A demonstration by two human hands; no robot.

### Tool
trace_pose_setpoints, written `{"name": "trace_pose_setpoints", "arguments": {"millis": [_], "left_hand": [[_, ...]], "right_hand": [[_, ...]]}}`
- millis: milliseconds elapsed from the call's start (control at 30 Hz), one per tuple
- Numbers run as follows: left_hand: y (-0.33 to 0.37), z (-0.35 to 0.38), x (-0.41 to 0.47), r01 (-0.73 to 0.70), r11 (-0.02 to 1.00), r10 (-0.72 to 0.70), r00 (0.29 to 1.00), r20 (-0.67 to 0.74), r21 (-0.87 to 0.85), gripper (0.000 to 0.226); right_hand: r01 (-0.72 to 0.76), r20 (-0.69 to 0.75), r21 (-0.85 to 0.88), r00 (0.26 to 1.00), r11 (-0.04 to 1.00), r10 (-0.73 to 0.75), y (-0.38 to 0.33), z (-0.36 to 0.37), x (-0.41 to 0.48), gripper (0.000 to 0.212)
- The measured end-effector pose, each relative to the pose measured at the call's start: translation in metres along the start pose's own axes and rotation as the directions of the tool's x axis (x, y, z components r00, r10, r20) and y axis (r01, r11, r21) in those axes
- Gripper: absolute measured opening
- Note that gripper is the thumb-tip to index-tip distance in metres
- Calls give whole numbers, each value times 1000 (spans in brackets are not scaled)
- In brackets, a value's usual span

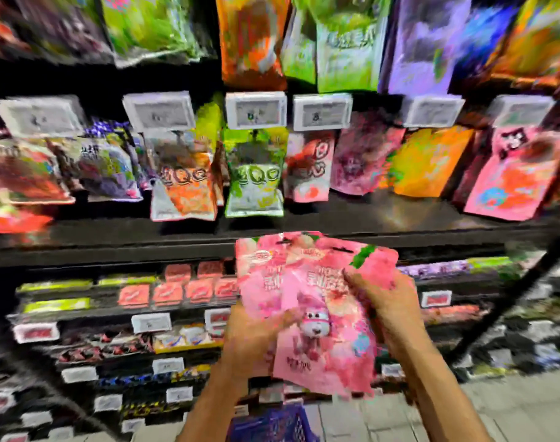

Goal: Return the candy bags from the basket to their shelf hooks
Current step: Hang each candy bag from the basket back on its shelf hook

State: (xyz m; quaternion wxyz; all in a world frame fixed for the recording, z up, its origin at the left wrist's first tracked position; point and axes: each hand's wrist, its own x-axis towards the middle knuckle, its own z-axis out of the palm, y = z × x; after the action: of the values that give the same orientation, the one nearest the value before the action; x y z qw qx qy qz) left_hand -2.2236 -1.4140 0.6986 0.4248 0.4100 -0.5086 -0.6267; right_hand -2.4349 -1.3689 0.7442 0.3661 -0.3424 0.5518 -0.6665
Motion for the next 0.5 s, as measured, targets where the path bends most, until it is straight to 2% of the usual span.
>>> {"name": "trace_pose_setpoints", "arguments": {"millis": [133, 267, 400, 500], "left_hand": [[32, 35, 9, -118, 993, 117, 993, -33, -31, 48], [48, 64, 26, -77, 989, 68, 995, -75, -124, 56], [47, 98, 46, -81, 980, 62, 992, -112, -179, 62], [44, 122, 63, -73, 979, 42, 986, -162, -190, 54]], "right_hand": [[-2, 19, 193, 1000, 981, -1, -48, -6, 14, 41], [51, -85, 237, 996, 970, -32, -85, -16, 42, 24], [54, -148, 278, 989, 959, -12, -107, -31, 84, 19], [33, -147, 286, 989, 958, 10, -116, -46, 118, 18]]}}
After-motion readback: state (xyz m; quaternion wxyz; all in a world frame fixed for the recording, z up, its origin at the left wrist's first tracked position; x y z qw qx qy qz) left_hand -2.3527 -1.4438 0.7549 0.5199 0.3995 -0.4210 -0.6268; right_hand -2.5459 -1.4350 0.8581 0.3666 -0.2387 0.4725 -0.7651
